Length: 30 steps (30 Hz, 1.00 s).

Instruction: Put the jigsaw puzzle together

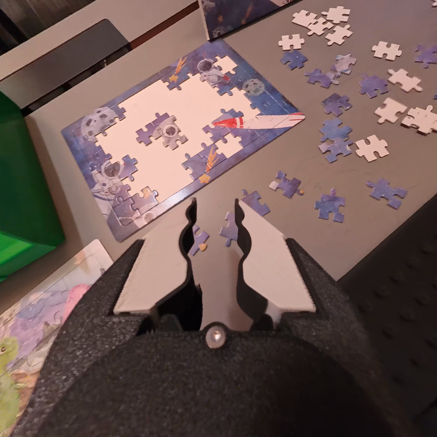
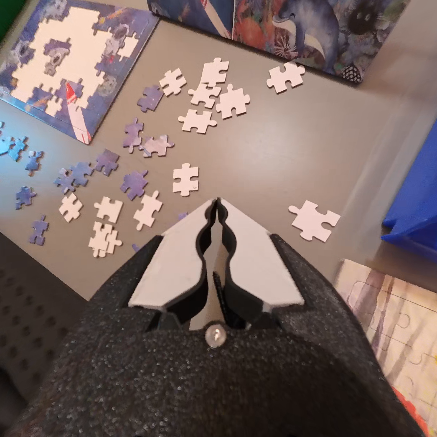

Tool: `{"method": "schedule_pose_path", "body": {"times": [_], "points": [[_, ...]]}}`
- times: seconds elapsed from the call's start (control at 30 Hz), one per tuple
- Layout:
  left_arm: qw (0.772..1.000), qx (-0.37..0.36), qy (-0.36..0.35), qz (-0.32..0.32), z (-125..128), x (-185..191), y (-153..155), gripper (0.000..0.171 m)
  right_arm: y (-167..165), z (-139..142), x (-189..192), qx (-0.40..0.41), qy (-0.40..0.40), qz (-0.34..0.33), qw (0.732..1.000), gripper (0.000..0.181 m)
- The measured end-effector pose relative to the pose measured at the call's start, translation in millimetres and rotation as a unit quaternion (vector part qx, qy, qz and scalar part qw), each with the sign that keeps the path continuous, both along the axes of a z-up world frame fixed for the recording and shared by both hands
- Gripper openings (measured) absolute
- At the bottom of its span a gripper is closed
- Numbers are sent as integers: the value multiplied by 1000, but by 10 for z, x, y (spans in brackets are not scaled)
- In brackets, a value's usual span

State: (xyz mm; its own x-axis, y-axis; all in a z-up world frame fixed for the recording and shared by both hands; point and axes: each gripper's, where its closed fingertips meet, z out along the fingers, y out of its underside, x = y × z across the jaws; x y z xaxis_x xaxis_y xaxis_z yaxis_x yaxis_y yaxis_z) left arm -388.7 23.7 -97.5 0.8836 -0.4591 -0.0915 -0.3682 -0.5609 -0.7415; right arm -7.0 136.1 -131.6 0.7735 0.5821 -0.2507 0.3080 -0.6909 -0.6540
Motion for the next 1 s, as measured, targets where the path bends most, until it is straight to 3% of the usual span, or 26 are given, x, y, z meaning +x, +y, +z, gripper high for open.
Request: {"method": "schedule_pose_path", "body": {"times": [0.07,0.13,0.23,0.3,0.37,0.57,0.7,0.83,1.0], "points": [[1000,-5,2,-7,-36,55,-11,32,-110,37,-105,7,-14,37,999,6],[1000,-10,-1,-13,-67,100,-25,32,-297,46,-296,8,-41,89,995,32],[1000,-16,-2,-19,-104,144,-18,32,-615,-70,-685,3,-96,160,982,33],[1000,-20,-2,-22,-119,170,-16,32,-611,-259,-644,21,-196,159,967,33],[999,-20,-2,-26,-123,192,-23,32,-560,-343,-646,37,-233,155,959,33],[999,-25,-1,-28,-148,167,-62,32,-481,-329,-641,3,-236,186,954,54],[999,-27,-6,-21,-166,142,-78,32,-510,-289,-766,-36,-194,208,958,59],[999,-33,-9,-21,-205,145,-102,32,-505,-423,-777,-37,-223,213,951,62],[999,-40,-4,-27,-244,141,-109,32,-458,-414,-785,-30,-212,194,957,48]]}}
